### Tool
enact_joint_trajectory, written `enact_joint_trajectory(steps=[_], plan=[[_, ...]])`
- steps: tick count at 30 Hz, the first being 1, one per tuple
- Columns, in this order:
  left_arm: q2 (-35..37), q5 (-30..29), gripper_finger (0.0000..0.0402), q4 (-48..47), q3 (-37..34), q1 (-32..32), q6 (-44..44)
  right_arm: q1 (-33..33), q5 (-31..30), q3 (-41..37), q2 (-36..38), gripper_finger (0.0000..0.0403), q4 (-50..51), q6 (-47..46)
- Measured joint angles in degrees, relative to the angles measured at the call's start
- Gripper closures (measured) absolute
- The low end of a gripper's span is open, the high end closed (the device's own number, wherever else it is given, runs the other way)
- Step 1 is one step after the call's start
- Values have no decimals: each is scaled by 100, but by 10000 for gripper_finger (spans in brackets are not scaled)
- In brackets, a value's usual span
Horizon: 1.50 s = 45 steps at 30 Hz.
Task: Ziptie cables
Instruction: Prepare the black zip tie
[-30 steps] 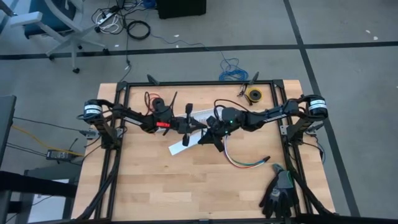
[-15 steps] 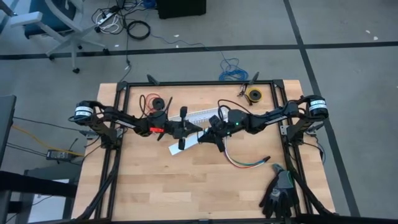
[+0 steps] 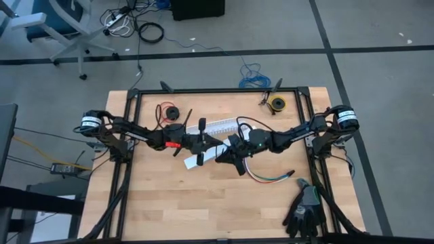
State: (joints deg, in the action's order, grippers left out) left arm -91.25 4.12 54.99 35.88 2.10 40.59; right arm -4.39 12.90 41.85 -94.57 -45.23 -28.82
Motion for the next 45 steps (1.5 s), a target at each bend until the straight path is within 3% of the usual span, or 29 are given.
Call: enact_joint_trajectory(steps=[14, 45], plan=[[1, -17, 399, -14, 18, -137, 102, 194, 802, 2, -751, 403, -1248, -693], [-1, -246, 398, -405, 70, -222, 147, 501, 1103, 7, -732, 403, -1199, -874]])
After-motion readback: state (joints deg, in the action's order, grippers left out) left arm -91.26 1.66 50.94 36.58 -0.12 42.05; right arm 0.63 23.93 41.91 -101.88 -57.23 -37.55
